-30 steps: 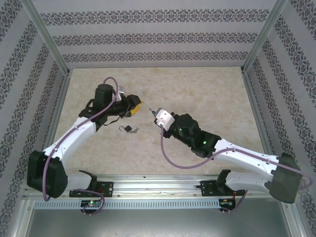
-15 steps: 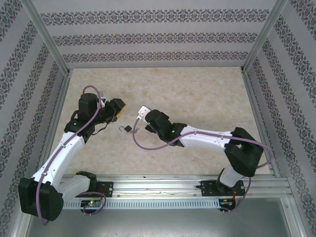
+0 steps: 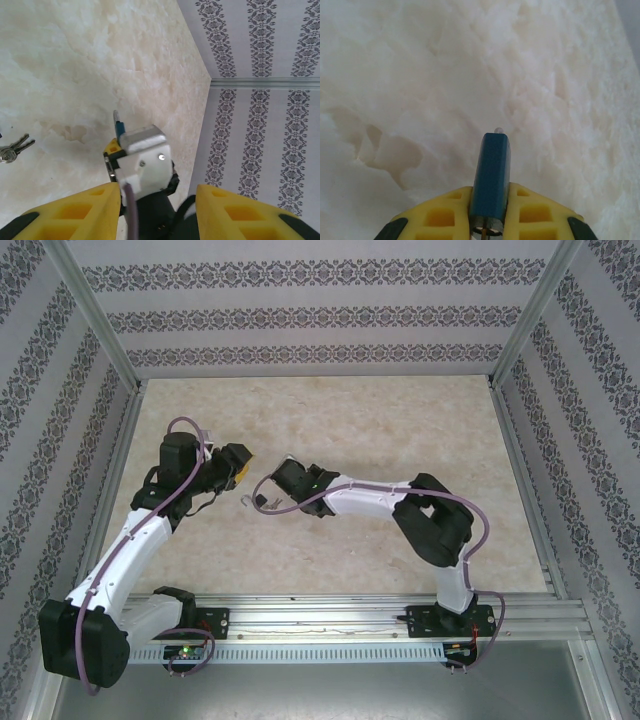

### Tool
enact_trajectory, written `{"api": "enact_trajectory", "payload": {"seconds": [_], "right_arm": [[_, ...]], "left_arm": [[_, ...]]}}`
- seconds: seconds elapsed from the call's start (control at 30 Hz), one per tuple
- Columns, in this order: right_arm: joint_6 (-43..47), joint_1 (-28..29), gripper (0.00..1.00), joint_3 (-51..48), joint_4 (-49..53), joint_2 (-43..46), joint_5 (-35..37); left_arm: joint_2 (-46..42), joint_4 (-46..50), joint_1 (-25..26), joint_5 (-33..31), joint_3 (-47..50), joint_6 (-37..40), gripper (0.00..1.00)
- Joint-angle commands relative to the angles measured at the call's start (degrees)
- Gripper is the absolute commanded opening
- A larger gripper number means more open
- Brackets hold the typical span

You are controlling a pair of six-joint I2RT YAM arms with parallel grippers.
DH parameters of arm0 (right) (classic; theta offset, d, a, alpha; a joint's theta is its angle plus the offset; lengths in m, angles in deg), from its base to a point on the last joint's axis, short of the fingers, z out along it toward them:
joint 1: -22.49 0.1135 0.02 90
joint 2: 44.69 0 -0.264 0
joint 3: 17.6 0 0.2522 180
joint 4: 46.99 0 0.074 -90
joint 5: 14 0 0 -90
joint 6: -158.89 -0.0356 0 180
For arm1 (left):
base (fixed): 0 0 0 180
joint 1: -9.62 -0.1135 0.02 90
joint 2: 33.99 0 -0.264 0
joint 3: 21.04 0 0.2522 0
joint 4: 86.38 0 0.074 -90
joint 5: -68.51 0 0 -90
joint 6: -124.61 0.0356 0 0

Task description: Unlock with the key

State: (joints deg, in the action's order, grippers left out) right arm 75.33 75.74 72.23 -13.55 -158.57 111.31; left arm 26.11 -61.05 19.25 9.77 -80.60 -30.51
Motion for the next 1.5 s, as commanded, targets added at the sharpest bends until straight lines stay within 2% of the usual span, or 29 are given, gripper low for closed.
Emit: {"api": "enact_trajectory", "payload": {"seconds": [0.0, 0.43, 0.67, 0.9, 1.07, 1.13, 1.17, 1.2, 1.27, 1.3, 1.33, 1.47], "right_arm": [[-3.6, 0.1, 0.0, 3.2, 4.7, -2.1, 0.7], [-6.6, 1.7, 0.0, 5.4, 6.7, -6.2, -3.3], [-7.7, 2.5, 0.24, 5.2, 6.6, -5.7, -6.1], [-9.2, 2.9, 0.38, 1.7, 4.8, 1.5, -10.1], [-11.1, 2.9, 0.46, -1.2, 4.6, 9.2, -12.5], [-11.9, 2.7, 0.6, -2.3, 4.6, 12.8, -12.7], [-12.1, 2.5, 0.88, -2.9, 4.5, 14.4, -13.3], [-12.6, 2.1, 0.98, -3.4, 4.6, 16.1, -13.6], [-13.3, 1.2, 0.98, -4.3, 5.0, 18.9, -13.9], [-13.8, 0.6, 0.98, -4.7, 5.1, 20.6, -13.7], [-14.6, -0.3, 0.98, -5.1, 5.4, 22.0, -13.7], [-18.6, -6.2, 0.98, -8.3, 4.5, 28.0, -15.4]], "left_arm": [[-1.0, -0.4, -0.8, 0.8, 0.9, -0.7, 0.43], [-0.7, -1.5, -0.8, 1.3, 1.0, -1.6, 0.42], [-0.6, -1.4, -0.8, 1.5, 0.8, -1.7, 0.42], [-0.4, -1.3, -0.8, 1.6, 0.2, -1.3, 0.43], [-1.0, 0.9, -0.8, 0.4, -1.0, 0.7, 0.47], [-0.9, 2.3, -0.9, -0.1, -2.0, 2.1, 0.49], [-0.9, 3.3, -1.0, -0.5, -2.4, 2.7, 0.53], [-0.8, 4.1, -1.0, -0.7, -2.9, 3.3, 0.58], [-0.6, 5.4, -1.2, -1.4, -4.0, 4.8, 0.6], [-0.4, 6.7, -1.3, -2.2, -4.7, 5.9, 0.9], [-0.2, 8.5, -1.3, -3.6, -5.7, 7.7, 1.0], [1.4, 18.5, -1.4, -13.4, -10.6, 16.5, 1.0]]}}
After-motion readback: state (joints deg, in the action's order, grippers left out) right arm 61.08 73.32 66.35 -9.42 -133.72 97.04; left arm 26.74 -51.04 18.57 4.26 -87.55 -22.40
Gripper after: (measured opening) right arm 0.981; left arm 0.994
